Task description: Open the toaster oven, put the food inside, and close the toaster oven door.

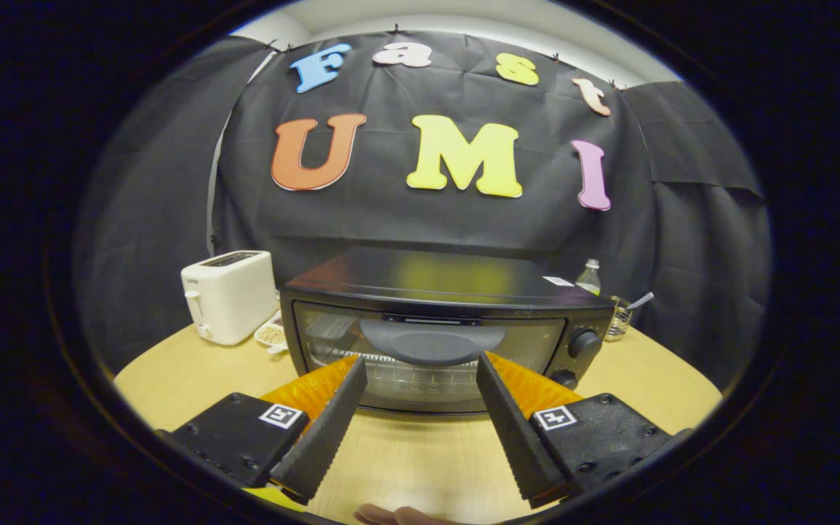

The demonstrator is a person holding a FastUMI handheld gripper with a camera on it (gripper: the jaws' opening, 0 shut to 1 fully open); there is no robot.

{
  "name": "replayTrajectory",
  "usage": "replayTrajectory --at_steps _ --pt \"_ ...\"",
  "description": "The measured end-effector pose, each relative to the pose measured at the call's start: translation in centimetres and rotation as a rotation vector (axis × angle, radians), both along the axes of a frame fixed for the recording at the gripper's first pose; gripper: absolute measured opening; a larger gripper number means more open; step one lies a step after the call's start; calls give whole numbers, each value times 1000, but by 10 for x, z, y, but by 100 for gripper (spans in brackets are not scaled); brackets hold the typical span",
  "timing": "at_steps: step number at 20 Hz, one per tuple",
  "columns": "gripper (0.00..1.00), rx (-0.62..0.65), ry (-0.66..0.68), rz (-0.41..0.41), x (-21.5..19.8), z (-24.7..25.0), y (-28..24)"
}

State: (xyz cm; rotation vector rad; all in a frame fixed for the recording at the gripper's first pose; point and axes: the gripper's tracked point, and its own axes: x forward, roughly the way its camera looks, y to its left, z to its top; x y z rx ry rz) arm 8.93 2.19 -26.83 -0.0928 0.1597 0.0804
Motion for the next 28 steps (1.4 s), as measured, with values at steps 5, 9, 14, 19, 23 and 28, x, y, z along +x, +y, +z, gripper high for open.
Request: replayTrajectory --at_steps 5,9,14,19,23,28 --pt "99 87 -2 4 -34 12 -10" --pt "100 30 -47 -16 -68 45 -25" --pt "100 3 -138 -16 -142 122 -49" --pt "100 24 -245 -21 -216 203 -61" --pt "100 87 -250 20 -242 238 -62" --pt "100 -3 -220 11 -254 189 -80"
